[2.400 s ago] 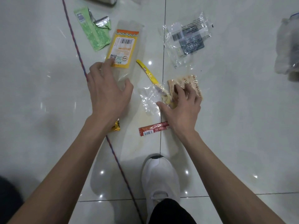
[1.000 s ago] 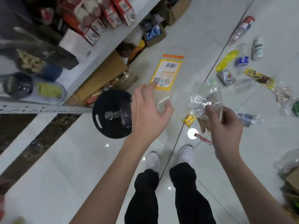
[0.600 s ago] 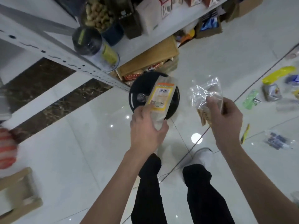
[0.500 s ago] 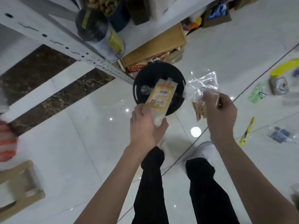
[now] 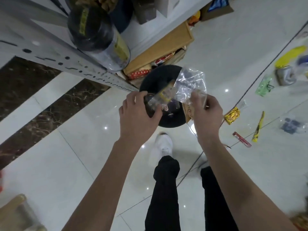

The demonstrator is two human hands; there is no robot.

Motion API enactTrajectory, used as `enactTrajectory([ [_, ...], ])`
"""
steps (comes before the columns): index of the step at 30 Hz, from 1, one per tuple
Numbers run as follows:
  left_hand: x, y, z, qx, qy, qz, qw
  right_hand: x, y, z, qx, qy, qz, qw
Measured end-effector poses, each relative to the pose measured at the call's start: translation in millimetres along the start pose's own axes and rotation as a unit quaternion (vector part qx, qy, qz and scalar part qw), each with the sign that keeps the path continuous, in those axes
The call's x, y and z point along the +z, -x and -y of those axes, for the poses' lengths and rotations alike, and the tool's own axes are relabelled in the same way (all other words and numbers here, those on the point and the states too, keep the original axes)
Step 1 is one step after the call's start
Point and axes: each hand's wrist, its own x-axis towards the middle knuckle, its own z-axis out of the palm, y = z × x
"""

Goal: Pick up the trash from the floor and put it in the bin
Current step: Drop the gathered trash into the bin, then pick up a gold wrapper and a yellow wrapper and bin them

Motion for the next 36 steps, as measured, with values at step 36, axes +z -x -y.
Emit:
enactTrajectory([
  [36,220.6,118.0,-273.7,0.114,0.028,0.124,0.985,-383.2,-75.3,-180.9,0.028,0.040,-0.103,0.993],
])
